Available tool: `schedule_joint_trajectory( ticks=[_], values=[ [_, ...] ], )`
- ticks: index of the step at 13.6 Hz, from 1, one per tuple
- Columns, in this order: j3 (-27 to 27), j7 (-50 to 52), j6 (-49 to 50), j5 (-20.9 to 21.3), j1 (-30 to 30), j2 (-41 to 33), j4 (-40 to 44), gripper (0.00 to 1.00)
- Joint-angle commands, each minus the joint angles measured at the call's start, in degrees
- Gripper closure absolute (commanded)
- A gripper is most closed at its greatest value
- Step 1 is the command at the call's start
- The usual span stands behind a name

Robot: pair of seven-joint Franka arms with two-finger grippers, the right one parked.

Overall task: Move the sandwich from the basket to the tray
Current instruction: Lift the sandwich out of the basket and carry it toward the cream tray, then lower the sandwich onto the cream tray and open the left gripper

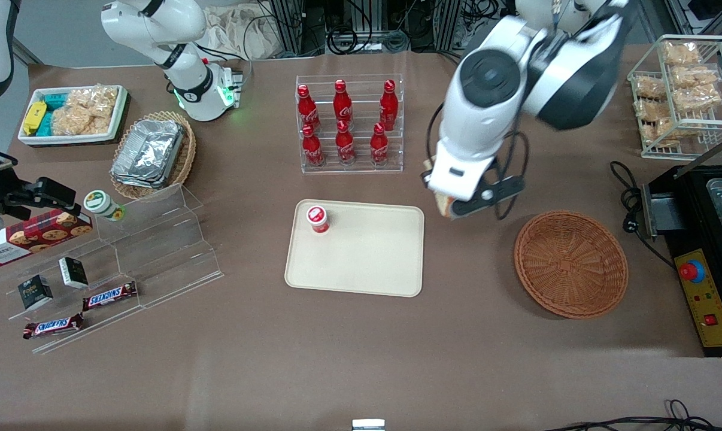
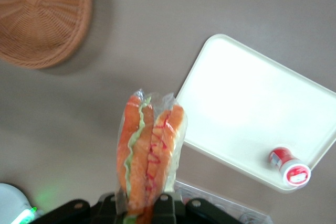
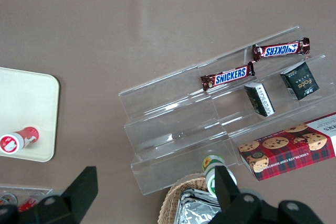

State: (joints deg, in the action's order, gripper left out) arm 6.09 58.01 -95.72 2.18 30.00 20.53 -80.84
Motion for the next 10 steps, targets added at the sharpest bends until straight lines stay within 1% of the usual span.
schedule_joint_trajectory(
  ticks=[1,6,10],
  values=[
    [-0.73,2.72,-5.94,0.02,1.63,7.05,1.3,0.89],
    [-0.82,2.9,-16.5,0.99,3.39,16.9,1.21,0.88],
    [-0.9,2.73,-20.64,1.43,3.48,21.65,1.21,0.87]
  ],
)
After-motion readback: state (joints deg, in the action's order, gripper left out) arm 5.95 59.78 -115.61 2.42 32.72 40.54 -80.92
